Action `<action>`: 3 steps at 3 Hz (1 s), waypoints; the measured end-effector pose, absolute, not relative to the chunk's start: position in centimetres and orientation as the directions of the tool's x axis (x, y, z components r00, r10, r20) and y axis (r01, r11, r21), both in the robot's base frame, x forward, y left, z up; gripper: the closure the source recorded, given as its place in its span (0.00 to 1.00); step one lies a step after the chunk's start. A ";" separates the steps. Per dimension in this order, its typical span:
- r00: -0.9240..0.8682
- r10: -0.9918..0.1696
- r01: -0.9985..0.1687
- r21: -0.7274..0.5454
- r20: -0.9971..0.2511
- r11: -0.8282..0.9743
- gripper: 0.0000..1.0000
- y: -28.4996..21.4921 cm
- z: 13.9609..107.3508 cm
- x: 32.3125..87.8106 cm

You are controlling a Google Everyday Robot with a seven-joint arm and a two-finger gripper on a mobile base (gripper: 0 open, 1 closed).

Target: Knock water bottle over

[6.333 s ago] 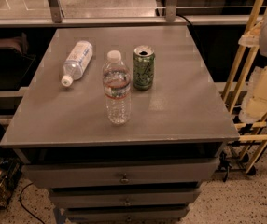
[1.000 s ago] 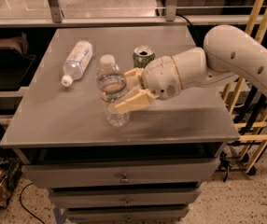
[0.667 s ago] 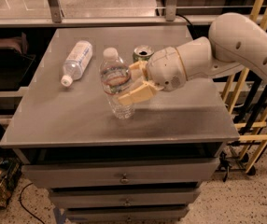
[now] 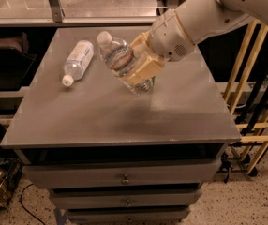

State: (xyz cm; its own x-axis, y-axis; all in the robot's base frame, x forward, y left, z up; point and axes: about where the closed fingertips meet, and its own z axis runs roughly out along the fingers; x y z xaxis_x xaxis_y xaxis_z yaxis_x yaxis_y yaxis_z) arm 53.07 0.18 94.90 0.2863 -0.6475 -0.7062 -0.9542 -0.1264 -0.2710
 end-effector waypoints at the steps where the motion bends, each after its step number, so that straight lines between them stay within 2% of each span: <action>1: 0.314 -0.782 -0.942 -0.278 -0.539 -0.187 1.00 0.7 95.2 52.9; 2: 0.338 -0.874 -0.934 -0.235 -0.350 -0.267 1.00 0.8 94.0 52.6; 3: 0.371 -0.913 -0.923 -0.170 -0.167 -0.344 1.00 1.4 91.2 52.9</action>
Offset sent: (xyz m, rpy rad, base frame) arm 0.0064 -0.0196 -0.0200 -0.7944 -0.1053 0.0321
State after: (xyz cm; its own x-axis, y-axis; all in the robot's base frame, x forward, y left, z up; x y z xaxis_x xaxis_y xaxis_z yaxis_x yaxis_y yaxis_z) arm 52.85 1.42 91.19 0.3712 -0.9134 -0.1673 -0.9234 -0.3442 -0.1698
